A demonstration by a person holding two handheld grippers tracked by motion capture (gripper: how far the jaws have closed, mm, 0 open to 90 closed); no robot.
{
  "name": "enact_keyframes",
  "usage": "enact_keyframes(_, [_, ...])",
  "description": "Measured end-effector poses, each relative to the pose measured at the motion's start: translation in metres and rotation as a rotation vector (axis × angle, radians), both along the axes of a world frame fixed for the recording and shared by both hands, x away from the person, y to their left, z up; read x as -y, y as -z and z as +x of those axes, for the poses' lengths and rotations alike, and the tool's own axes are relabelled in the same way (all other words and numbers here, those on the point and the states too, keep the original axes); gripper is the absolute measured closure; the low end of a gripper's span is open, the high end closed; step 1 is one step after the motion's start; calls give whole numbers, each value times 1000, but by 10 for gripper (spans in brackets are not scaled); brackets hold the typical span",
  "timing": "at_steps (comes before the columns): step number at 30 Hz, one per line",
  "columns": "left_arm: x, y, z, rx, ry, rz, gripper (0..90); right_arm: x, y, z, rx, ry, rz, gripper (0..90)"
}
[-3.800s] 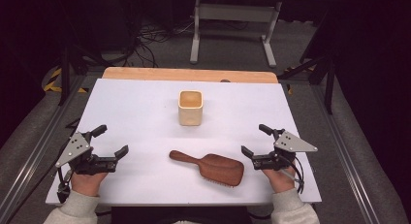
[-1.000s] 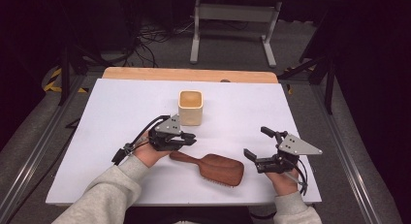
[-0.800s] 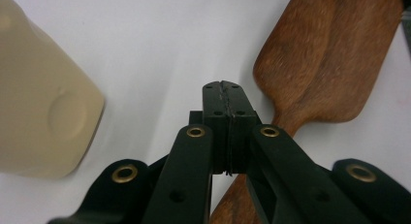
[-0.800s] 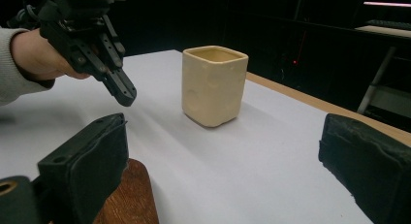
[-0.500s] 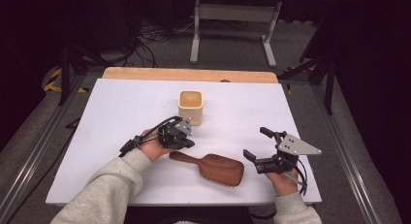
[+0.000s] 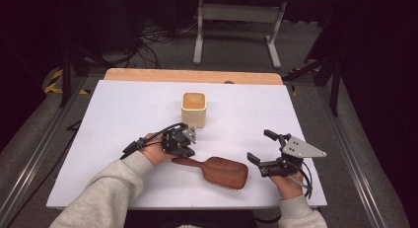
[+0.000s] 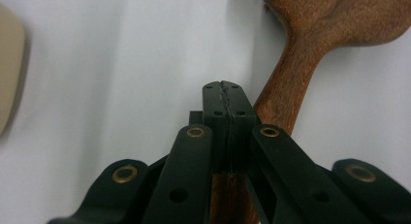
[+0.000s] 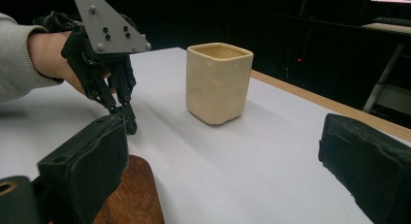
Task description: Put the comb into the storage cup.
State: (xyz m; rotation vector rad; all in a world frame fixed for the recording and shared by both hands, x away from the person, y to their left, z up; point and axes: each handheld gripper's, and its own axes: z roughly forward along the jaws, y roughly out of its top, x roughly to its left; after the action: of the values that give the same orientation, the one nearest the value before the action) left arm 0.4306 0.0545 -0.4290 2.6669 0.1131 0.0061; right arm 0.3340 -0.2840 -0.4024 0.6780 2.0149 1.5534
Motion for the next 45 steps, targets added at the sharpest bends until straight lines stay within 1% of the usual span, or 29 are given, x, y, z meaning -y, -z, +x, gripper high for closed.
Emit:
enact_keyframes(2, [0, 1, -1, -10, 6, 15, 900, 0, 0, 0, 0, -2, -1, 43])
enact_keyframes(5, [1, 1, -3, -22, 23, 24, 900, 0, 0, 0, 1, -2, 0, 43])
enact_keyframes(6, [1, 0, -4, -23, 39, 35, 900, 0, 0, 0, 2, -3, -1, 43])
enact_keyframes(9, [2, -1, -9, -28, 61, 57, 900, 1, 0, 0, -2, -1, 1, 43])
enact_keyframes(12, [3, -3, -13, -34, 76, 68, 900, 0, 0, 0, -3, -3, 1, 42])
enact_keyframes(16, [3, -3, -17, -53, 85, 83, 898, 0, 0, 0, -3, -4, 0, 42])
enact_keyframes(18, [4, -4, -19, -56, 91, 94, 898, 0, 0, 0, -2, -5, 1, 43])
enact_keyframes(26, [4, -4, -24, -105, 91, 122, 868, 1, 0, 0, -4, -4, 1, 43])
enact_keyframes(29, [5, -4, -26, -113, 104, 129, 868, 1, 0, 0, -4, -5, 1, 43])
enact_keyframes(32, [5, -4, -30, -128, 90, 137, 868, 1, 0, 0, -2, -6, 4, 42])
enact_keyframes(36, [4, -5, -30, -130, 93, 144, 868, 1, 0, 0, -1, -6, 3, 42])
enact_keyframes(40, [0, -6, -27, -128, 50, 137, 851, 1, 0, 0, -2, -7, 7, 42])
enact_keyframes(41, [-1, -7, -27, -126, 39, 132, 829, 1, 0, 0, -2, -7, 8, 42])
enact_keyframes(42, [-3, -8, -26, -124, 11, 124, 803, 2, 0, 0, -1, -7, 8, 42])
enact_keyframes(43, [-5, -10, -25, -126, -6, 112, 772, 2, 0, 0, 0, -6, 8, 42])
enact_keyframes(44, [-7, -12, -24, -127, -25, 91, 734, 2, -1, 0, 0, -6, 9, 42])
enact_keyframes(45, [-9, -14, -24, -132, -52, 63, 675, 2, -1, 0, 1, -7, 10, 42])
